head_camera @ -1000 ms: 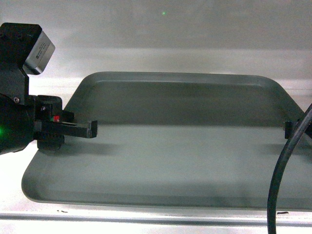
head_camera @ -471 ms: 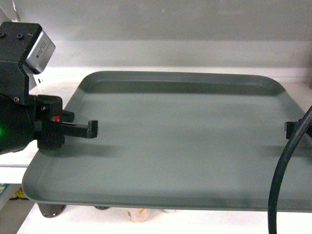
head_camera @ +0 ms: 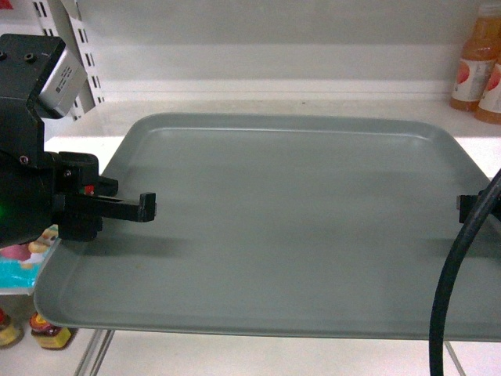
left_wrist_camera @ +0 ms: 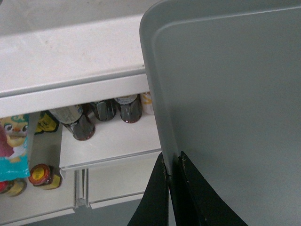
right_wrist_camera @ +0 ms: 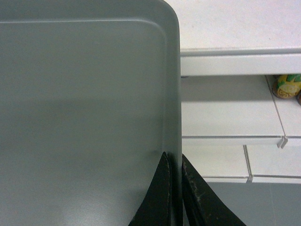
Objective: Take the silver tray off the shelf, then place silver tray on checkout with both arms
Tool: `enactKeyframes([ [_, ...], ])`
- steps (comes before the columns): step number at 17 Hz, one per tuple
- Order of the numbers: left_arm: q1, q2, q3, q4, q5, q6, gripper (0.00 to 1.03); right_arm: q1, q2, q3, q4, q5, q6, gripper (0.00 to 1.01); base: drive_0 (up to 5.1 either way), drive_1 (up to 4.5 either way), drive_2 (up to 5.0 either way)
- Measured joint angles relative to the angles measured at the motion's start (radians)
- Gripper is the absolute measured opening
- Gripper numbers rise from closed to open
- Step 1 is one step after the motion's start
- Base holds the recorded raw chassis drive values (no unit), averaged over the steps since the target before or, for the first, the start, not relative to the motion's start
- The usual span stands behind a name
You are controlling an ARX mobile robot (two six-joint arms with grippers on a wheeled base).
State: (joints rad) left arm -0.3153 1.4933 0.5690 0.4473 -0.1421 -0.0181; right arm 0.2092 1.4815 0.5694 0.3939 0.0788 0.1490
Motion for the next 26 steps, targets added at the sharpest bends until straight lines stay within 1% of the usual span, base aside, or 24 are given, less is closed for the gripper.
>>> enactKeyframes([
  [26,-0.001,-0.001,-0.001,0.001,0.000,0.001,0.03,0.000,-0.004,-0.003,-0.002,0.000,0.000,0.03,0.1,-4.25,4.4],
])
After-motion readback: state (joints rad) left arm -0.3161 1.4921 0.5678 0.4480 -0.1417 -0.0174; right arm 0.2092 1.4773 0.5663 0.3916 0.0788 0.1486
